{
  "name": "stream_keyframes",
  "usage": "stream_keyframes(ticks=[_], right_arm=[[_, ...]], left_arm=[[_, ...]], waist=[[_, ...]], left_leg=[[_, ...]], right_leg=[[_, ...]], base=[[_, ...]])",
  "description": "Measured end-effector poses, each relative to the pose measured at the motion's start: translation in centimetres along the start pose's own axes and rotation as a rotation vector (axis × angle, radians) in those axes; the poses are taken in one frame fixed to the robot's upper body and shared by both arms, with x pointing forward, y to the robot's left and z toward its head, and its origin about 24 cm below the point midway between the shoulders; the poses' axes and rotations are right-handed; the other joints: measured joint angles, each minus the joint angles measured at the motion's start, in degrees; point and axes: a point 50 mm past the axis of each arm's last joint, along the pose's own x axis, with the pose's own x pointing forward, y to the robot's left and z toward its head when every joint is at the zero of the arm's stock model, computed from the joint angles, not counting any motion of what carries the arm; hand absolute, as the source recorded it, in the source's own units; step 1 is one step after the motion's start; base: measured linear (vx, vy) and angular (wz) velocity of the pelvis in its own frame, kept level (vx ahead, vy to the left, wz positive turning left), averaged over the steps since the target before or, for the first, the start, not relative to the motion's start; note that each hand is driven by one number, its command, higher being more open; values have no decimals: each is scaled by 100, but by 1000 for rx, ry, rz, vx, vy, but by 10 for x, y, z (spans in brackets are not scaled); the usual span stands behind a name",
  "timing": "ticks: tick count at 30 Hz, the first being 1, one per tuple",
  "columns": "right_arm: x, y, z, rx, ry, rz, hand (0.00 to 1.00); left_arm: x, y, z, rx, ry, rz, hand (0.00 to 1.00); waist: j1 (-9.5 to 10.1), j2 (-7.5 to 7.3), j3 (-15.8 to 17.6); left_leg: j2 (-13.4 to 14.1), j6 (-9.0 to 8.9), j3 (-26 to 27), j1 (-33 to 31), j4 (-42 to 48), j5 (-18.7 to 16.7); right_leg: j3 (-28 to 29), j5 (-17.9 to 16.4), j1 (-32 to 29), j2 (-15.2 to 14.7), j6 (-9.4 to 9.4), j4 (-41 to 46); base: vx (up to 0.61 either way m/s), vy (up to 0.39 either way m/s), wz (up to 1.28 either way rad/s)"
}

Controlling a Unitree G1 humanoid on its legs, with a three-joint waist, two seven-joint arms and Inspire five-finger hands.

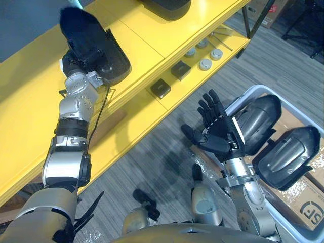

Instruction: Walk over and take three plastic housings, then place them on the shelf

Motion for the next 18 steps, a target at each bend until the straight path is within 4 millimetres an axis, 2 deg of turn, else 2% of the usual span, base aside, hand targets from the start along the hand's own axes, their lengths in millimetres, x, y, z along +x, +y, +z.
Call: stream_keyframes(ticks=[9,13,18], right_arm=[[-2,9,0,0,26,55,100],[1,14,8,-3,1,82,100],[2,16,7,2,3,76,100]], left_arm=[[6,22,-3,-2,71,118,100],[7,24,-1,-47,80,125,100],[8,27,4,-54,32,151,100]], waist=[[3,-6,7],[14,-30,34],[15,-34,42]], left_leg=[[11,6,94,96,29,-14],[14,8,55,79,18,-14],[9,20,-74,4,13,28]], right_leg=[[78,-2,52,0,8,24],[40,-4,49,0,11,23],[-40,-1,45,-5,8,17]], base=[[-26,1,-4],[-23,0,4],[0,-1,9]])
